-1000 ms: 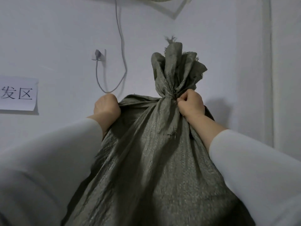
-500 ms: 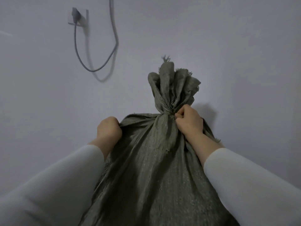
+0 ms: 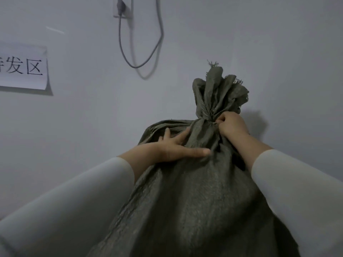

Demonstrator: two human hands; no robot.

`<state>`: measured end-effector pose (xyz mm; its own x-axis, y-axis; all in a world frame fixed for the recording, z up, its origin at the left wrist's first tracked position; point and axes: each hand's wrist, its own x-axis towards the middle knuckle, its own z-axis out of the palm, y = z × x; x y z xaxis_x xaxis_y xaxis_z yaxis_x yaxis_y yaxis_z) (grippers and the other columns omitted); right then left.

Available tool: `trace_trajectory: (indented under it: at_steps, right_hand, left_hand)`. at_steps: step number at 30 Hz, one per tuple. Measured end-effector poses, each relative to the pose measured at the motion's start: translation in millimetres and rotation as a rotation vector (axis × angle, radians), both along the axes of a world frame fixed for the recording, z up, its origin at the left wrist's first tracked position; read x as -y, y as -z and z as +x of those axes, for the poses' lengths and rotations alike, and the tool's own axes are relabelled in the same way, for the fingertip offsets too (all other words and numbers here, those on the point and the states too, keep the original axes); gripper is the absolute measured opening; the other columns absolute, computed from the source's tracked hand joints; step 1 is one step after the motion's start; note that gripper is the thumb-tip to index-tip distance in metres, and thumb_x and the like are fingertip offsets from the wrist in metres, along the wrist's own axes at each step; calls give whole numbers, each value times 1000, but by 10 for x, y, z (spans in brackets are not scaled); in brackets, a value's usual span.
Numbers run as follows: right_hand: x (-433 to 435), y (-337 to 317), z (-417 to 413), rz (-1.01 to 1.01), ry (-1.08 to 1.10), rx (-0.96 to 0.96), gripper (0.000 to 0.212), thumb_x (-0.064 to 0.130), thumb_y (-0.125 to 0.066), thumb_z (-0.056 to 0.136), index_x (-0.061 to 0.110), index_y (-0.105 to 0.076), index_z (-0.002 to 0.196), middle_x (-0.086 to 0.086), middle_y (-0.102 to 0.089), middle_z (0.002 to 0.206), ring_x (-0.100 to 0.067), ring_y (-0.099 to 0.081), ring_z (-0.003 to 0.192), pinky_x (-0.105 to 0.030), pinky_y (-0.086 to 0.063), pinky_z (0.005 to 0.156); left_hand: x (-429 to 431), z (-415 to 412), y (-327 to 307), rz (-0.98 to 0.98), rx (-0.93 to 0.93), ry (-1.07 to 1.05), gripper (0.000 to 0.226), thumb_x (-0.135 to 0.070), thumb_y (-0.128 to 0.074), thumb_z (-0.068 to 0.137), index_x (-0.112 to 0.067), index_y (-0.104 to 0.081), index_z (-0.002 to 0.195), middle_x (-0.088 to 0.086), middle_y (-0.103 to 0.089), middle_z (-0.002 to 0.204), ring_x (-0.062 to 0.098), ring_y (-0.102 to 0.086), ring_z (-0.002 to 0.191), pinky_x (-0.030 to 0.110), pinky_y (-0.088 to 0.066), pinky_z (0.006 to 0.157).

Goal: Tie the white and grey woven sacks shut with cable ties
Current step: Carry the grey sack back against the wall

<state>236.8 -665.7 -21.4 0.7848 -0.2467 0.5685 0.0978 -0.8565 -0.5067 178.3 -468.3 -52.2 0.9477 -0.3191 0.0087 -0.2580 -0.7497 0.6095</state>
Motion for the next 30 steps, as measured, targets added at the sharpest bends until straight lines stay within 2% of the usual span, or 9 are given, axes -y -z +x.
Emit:
trace_trajectory:
  at_steps: [4, 6, 9, 12, 16, 20, 24, 27, 30]
  right_hand:
    - [105, 41, -151, -29, -104, -60, 26, 18, -47, 91, 14, -67, 107, -11, -65, 115, -31, -58, 104, -31, -45, 83]
    - [123, 60, -249, -29, -159, -97, 34, 33, -49, 85, 22, -63, 114, -8, -61, 122, -29, -57, 108, -32, -47, 85]
    - [88, 130, -364, -131, -198, -263, 72, 65, -42, 72, 35, -39, 138, -5, -37, 148, -30, -36, 134, -46, -33, 110]
    - [-5, 210, -446, -320, -237, -445, 77, 76, -36, 74, 44, -23, 143, -4, -12, 158, -32, -11, 144, -51, -15, 116]
    - [-32, 296, -397, -372, -283, -528, 61, 62, -38, 84, 40, -29, 140, -8, -11, 157, -32, -11, 144, -50, -16, 116]
    - [-50, 301, -342, -174, -412, -601, 50, 42, -40, 95, 28, -34, 143, -1, -30, 152, -23, -29, 139, -38, -23, 114]
    - [-108, 287, -305, -274, -245, -580, 54, 50, -37, 94, 24, -36, 142, -5, -33, 150, -27, -34, 135, -38, -28, 110]
    - [-171, 256, -455, -428, -24, -454, 61, 61, -37, 88, 33, -30, 141, -12, -28, 148, -37, -31, 133, -51, -31, 107]
    - [-313, 166, -739, -365, -178, -417, 55, 54, -36, 92, 34, -30, 143, -8, -25, 154, -31, -27, 139, -45, -26, 113]
  left_hand:
    - [190, -103, 84, 146, 45, -29, 105, -81, -58, 56, -60, 6, 136, 3, 17, 157, 32, 10, 145, 53, -7, 117]
    - [247, -159, 37, 179, 55, -73, 105, -81, -57, 58, -58, 9, 137, 6, 14, 158, 34, 6, 145, 53, -9, 117]
    - [295, -266, -56, 128, -76, -39, 108, -73, -65, 59, -58, 7, 138, 4, 20, 156, 33, 9, 145, 53, -13, 114]
    - [330, -307, -15, 208, -111, -26, 109, -77, -61, 57, -54, 6, 140, 3, 26, 154, 32, 12, 145, 54, -10, 115]
    - [343, -173, 92, 309, -64, -18, 108, -90, -46, 52, -56, 8, 139, 6, 23, 155, 33, 10, 145, 55, -3, 116]
    - [376, -31, 107, 367, -11, -4, 104, -92, -35, 56, -52, 9, 141, 10, 16, 157, 34, 11, 145, 56, -1, 115]
    - [400, 68, 196, 370, 55, -38, 107, -96, -27, 49, -52, 8, 141, 10, 13, 157, 38, 9, 144, 60, -1, 114]
    - [362, 57, 207, 306, 47, -35, 119, -97, -31, 41, -50, 11, 141, 8, 13, 158, 36, 9, 144, 57, -1, 115]
    - [174, 42, 132, 148, 15, 0, 139, -94, -53, 28, -48, 12, 142, 1, 9, 159, 27, 4, 146, 52, -6, 118]
